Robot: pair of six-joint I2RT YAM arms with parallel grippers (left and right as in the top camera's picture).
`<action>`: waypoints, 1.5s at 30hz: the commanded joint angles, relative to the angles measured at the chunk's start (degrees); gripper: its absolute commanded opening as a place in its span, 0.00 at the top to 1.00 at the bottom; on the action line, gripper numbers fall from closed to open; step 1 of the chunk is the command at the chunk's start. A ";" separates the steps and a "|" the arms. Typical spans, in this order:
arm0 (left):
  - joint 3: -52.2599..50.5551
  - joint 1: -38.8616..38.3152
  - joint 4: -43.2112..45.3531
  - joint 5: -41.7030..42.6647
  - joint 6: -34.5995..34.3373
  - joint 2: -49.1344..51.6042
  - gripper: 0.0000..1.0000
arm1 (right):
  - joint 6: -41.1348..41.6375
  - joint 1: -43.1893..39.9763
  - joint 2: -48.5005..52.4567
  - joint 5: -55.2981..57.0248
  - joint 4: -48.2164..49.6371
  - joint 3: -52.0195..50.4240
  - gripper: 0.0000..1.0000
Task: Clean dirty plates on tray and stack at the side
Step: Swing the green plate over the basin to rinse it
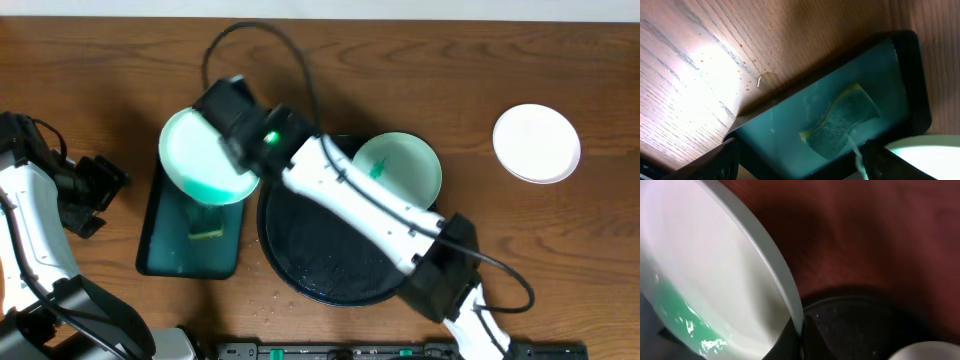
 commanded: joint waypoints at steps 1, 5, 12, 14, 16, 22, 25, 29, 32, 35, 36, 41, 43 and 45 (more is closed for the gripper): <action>0.90 0.13 -0.28 0.26 -0.26 -0.15 0.21 | -5.84 4.42 0.13 16.92 1.09 1.66 0.98; 0.90 0.13 -0.28 0.28 -0.28 -0.15 0.21 | -13.60 8.98 0.13 30.05 4.63 1.66 0.99; 0.90 0.13 -0.50 0.28 -0.28 -0.15 0.21 | -28.76 14.36 0.11 47.08 14.56 1.66 0.99; 0.90 0.13 -0.50 0.28 -0.28 -0.15 0.21 | -30.84 15.02 0.13 49.70 16.37 1.64 0.99; 0.90 0.13 -0.48 0.28 -0.28 -0.15 0.21 | -32.76 15.39 0.11 50.18 17.35 1.64 0.99; 0.90 0.13 -0.48 0.28 -0.31 -0.15 0.21 | -34.23 15.54 0.13 54.47 19.96 1.64 0.99; 0.90 0.13 -0.48 0.31 -0.31 -0.15 0.21 | -36.20 15.54 0.13 55.71 21.40 1.64 0.99; 0.90 0.13 -0.48 0.28 -0.31 -0.15 0.21 | -36.26 15.67 0.13 56.13 21.62 1.64 0.99; 0.90 0.13 -0.48 0.28 -0.31 -0.15 0.21 | -36.26 15.78 0.13 56.61 21.73 1.64 0.99; 0.90 0.13 -0.48 0.28 -0.31 -0.15 0.21 | -36.24 15.80 0.13 56.78 21.70 1.64 0.99; 0.90 0.13 -0.48 0.28 -0.31 -0.15 0.21 | -36.24 15.80 0.11 56.76 21.70 1.64 0.99; 0.90 0.13 -0.46 0.28 -0.31 -0.15 0.21 | -36.26 15.80 0.13 56.76 21.88 1.64 0.99; 0.90 0.13 -0.46 0.28 -0.31 -0.15 0.21 | -36.24 15.80 0.13 56.76 21.88 1.64 0.99; 0.90 0.13 -0.48 0.31 -0.33 -0.15 0.21 | -36.24 15.80 0.13 56.76 21.92 1.64 0.99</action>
